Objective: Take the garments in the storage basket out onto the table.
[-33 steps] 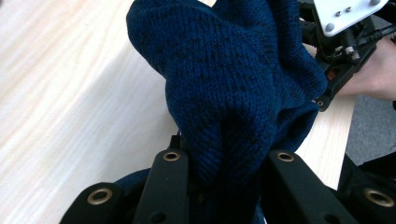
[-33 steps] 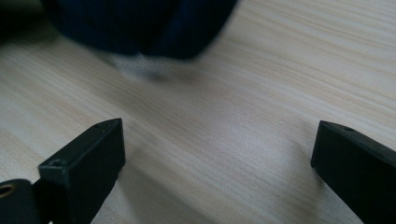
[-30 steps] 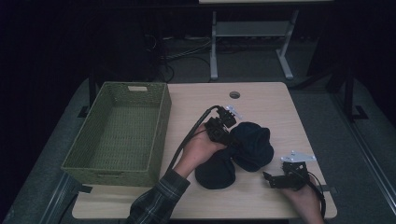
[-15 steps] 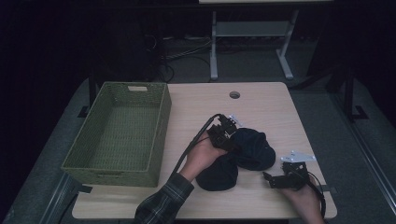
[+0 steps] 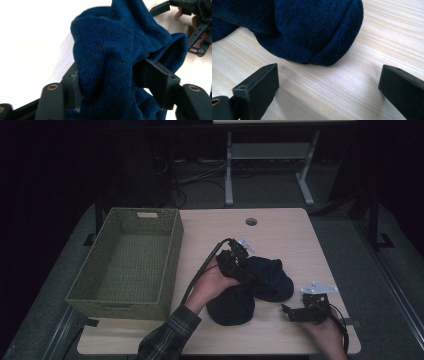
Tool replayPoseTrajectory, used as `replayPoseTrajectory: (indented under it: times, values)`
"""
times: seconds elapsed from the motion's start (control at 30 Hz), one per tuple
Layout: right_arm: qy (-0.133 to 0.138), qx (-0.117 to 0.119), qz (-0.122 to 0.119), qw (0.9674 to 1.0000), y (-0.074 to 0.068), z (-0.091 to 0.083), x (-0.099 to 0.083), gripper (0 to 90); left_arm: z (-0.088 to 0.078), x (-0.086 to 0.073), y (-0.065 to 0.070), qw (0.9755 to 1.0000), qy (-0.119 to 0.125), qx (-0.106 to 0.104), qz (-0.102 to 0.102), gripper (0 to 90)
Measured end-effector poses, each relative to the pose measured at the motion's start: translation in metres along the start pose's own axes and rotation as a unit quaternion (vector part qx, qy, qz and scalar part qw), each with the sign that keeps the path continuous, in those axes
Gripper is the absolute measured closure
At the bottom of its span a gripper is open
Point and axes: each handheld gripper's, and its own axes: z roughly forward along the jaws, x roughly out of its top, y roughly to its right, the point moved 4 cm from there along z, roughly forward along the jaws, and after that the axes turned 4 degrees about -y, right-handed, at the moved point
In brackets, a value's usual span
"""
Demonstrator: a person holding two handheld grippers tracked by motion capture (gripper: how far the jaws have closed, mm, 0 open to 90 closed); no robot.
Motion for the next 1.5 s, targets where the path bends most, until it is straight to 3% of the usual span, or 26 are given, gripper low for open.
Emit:
replayPoseTrajectory:
  times: [0.4, 0.67, 0.93, 1.1, 1.37, 1.5]
  values:
    - [0.0, 0.0, 0.001, 1.0, 0.0, 0.0, 0.0, 2.7, -0.038, -0.013, -0.004, 0.9992, 0.028, 0.029, 0.002, 31.8]
    - [0.0, 0.0, 0.0, 1.0, 0.0, 0.0, 0.0, 2.7, -0.05, -0.033, -0.003, 0.9991, 0.037, 0.014, -0.01, 62.0]
    - [0.0, 0.0, 0.001, 1.0, 0.0, 0.0, 0.0, 2.7, -0.041, -0.062, 0.008, 0.9997, 0.022, -0.006, -0.009, 89.0]
    - [0.001, 0.0, 0.001, 1.0, 0.0, 0.0, 0.0, 2.7, -0.03, -0.082, 0.01, 0.9997, 0.008, -0.013, -0.02, 89.9]
    - [0.0, 0.0, 0.001, 1.0, 0.0, 0.0, 0.0, 2.7, -0.012, -0.114, 0.018, 0.9998, -0.005, -0.006, -0.017, 89.8]
    - [0.0, 0.0, 0.001, 1.0, 0.0, 0.0, 0.0, 2.7, -0.004, -0.129, 0.021, 0.9994, -0.005, -0.011, -0.033, 89.8]
